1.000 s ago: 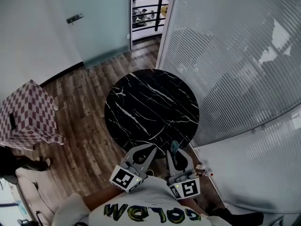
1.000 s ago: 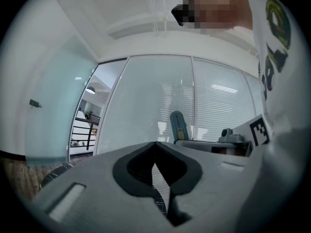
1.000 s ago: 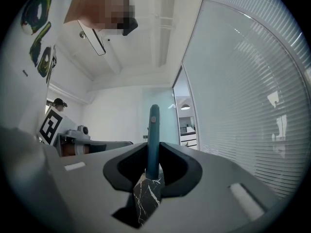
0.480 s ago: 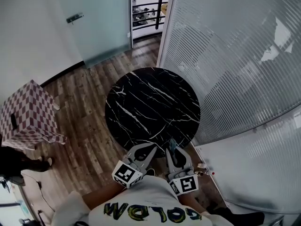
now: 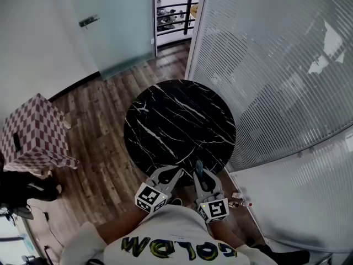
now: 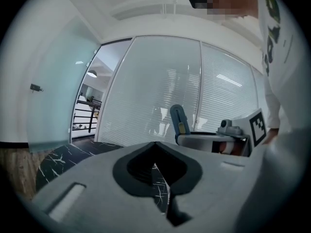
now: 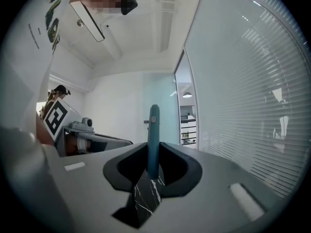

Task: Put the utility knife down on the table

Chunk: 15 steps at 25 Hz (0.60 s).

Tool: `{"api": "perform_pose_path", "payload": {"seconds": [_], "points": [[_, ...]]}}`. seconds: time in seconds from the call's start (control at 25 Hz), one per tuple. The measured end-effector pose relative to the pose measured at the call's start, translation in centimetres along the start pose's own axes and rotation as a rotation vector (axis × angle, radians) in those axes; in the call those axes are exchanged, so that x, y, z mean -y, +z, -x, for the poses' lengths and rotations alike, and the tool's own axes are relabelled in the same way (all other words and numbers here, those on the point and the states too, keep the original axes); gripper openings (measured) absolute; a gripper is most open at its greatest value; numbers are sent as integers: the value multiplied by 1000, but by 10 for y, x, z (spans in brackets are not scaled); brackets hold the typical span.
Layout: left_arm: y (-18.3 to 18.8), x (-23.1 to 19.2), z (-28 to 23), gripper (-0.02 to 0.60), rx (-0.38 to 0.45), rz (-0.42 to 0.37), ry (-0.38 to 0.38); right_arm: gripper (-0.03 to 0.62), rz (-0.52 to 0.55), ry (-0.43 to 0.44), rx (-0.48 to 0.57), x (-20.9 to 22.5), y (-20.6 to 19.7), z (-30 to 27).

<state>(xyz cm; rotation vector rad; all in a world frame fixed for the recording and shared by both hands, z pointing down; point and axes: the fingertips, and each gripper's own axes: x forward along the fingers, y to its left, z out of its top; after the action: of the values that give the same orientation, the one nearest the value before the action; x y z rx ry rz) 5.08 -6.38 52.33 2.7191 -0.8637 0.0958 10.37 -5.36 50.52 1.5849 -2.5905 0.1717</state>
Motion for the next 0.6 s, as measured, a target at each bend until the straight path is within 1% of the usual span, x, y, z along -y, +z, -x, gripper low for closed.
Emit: {"api": "perform_pose_path", "payload": {"seconds": [0.28,0.6], "points": [[-31,-20,-12,0,-62,53,8,74,3,9,-73,11,-39,-15],[-65,-33,-23,0,-132,49,8,74,5,6,-172,25,-88,-24]]}}
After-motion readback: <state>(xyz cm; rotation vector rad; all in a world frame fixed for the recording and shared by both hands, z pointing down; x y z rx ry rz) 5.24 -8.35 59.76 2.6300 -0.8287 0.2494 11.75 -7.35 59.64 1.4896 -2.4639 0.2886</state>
